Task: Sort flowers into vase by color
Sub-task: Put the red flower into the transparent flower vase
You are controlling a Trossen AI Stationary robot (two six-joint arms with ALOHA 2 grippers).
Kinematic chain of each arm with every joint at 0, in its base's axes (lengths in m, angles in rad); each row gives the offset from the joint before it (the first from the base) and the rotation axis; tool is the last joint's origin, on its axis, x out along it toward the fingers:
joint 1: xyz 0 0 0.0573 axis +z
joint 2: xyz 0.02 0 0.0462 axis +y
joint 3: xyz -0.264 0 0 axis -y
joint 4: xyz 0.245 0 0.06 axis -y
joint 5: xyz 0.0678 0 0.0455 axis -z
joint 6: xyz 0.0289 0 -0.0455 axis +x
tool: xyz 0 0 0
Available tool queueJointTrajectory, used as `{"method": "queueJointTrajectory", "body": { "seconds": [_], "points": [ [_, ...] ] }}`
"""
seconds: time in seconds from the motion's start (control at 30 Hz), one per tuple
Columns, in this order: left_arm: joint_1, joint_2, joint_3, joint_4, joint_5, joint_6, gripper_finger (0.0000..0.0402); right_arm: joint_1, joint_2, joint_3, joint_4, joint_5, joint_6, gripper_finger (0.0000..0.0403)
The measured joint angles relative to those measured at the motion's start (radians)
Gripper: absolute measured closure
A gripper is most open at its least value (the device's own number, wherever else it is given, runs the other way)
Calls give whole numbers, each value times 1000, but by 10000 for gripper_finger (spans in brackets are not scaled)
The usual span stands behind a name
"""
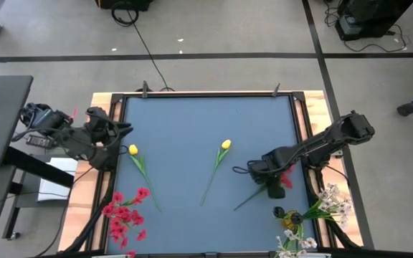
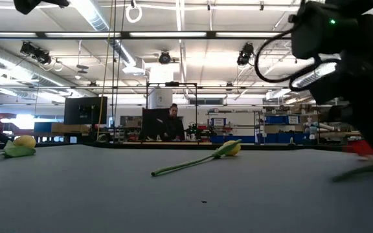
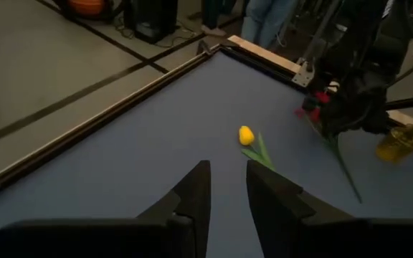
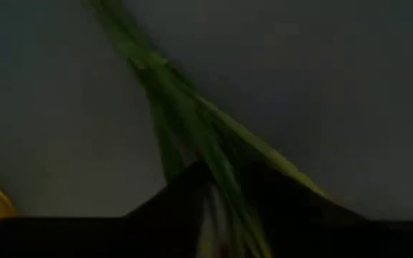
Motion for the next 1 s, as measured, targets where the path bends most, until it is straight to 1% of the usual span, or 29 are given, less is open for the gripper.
{"method": "queueJointTrajectory", "body": {
  "seconds": [0.1, 0.13, 0.17, 0.27, 0.33, 0.43, 0.5, 0.6, 0.67, 0.73, 0.8, 0.83, 0.9, 1.0],
  "points": [
    [23, 1, 0, 0, 17, -7, 306, -22, 0, -3, 16, -56, 26, 363],
    [32, 0, 0, 0, 29, -9, 306, -32, 0, -3, 37, -85, 47, 381],
    [42, 0, 0, 0, 45, -9, 306, -43, 0, -2, 62, -120, 66, 388],
    [76, 11, 0, -11, 95, -8, 306, -84, 0, -1, 120, -223, 226, 378],
    [100, 28, 0, -10, 132, 21, 306, -118, 0, -1, 195, -298, 314, 373],
    [134, 60, 0, -9, 170, 48, 306, -163, -5, -1, 376, -399, 426, 379],
    [155, 82, 0, 5, 183, 84, 305, -200, -8, -1, 556, -441, 533, 389],
    [187, 107, 0, 9, 214, 150, 295, -257, -8, -1, 861, -430, 739, 393],
    [212, 127, 0, 19, 237, 188, 279, -294, -9, -1, 1046, -368, 880, 386],
    [243, 147, 0, 49, 254, 201, 257, -331, -9, -1, 1178, -295, 1020, 373],
    [276, 173, 0, 123, 283, 211, 231, -367, -9, -1, 1249, -241, 1143, 366],
    [293, 189, 0, 169, 306, 246, 217, -383, -5, -1, 1272, -224, 1190, 365],
    [319, 228, 0, 251, 351, 346, 191, -407, -3, -1, 1299, -221, 1253, 368],
    [348, 284, 0, 332, 368, 474, 161, -421, -3, -1, 1301, -214, 1357, 380]
  ]
}}
